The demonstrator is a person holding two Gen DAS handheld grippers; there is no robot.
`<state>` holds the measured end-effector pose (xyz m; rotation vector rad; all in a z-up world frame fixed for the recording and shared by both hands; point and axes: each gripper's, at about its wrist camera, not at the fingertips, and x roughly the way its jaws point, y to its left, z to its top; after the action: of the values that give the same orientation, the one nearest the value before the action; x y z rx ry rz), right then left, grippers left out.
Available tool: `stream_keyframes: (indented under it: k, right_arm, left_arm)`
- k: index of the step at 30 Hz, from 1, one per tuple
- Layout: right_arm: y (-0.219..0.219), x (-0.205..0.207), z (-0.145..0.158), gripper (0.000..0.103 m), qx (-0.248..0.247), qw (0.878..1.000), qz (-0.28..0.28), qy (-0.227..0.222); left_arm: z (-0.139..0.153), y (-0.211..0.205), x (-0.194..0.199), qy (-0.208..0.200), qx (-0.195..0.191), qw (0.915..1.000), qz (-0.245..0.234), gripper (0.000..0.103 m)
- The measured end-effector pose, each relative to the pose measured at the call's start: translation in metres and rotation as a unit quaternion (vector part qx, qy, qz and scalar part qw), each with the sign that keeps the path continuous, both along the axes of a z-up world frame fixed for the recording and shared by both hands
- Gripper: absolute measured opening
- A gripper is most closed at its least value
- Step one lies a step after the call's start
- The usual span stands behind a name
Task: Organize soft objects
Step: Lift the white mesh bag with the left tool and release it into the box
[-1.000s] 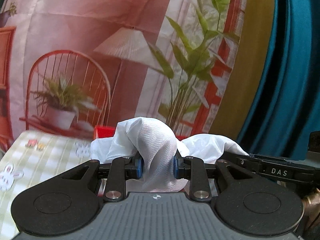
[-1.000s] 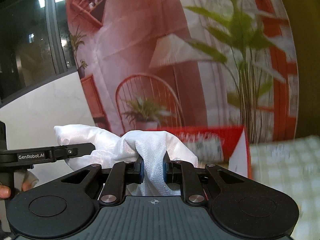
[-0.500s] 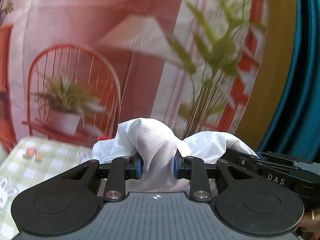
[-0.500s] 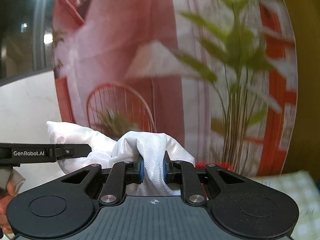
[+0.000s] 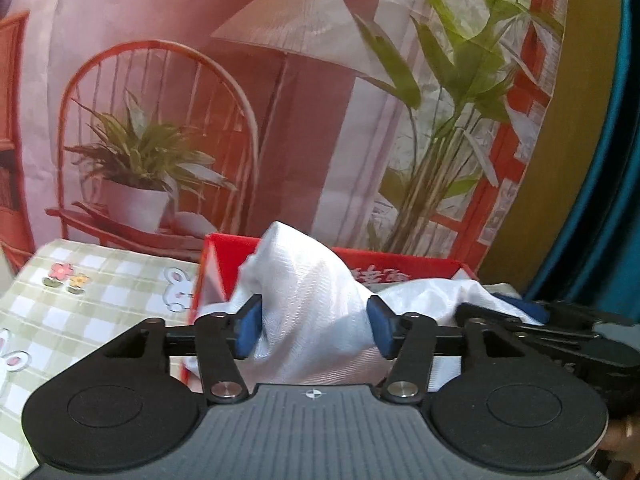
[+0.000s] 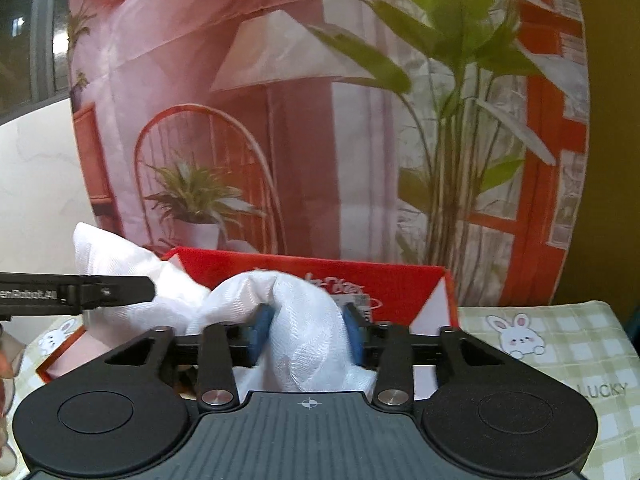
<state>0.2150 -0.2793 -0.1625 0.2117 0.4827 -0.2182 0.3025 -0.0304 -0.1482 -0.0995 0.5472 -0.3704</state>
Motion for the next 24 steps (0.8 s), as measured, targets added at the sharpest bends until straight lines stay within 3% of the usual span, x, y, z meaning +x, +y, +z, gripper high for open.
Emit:
stream_keyframes:
  k: [1, 4, 10, 24]
  right_arm:
    - [0.000, -0.003, 0.001, 0.060, -0.006, 1.000, -0.006, -0.001]
    - [-0.003, -0.010, 0.004, 0.062, -0.014, 1.000, -0.011, -0.007]
    - [-0.006, -0.021, 0.012, 0.062, -0.018, 1.000, -0.019, -0.009]
    - [0.017, -0.065, 0.033, 0.062, -0.006, 0.999, 0.035, -0.020]
  left_arm:
    - [0.000, 0.003, -0.002, -0.004, 0.005, 1.0000, 0.004, 0.069]
    - [0.004, 0.008, -0.003, -0.011, 0.008, 0.9998, 0.017, 0.080]
    - [0.020, 0.017, -0.006, -0.025, -0.007, 0.9991, 0.032, 0.080]
    - [0.032, 0.009, -0.064, -0.038, 0.030, 0.9988, -0.008, 0.080]
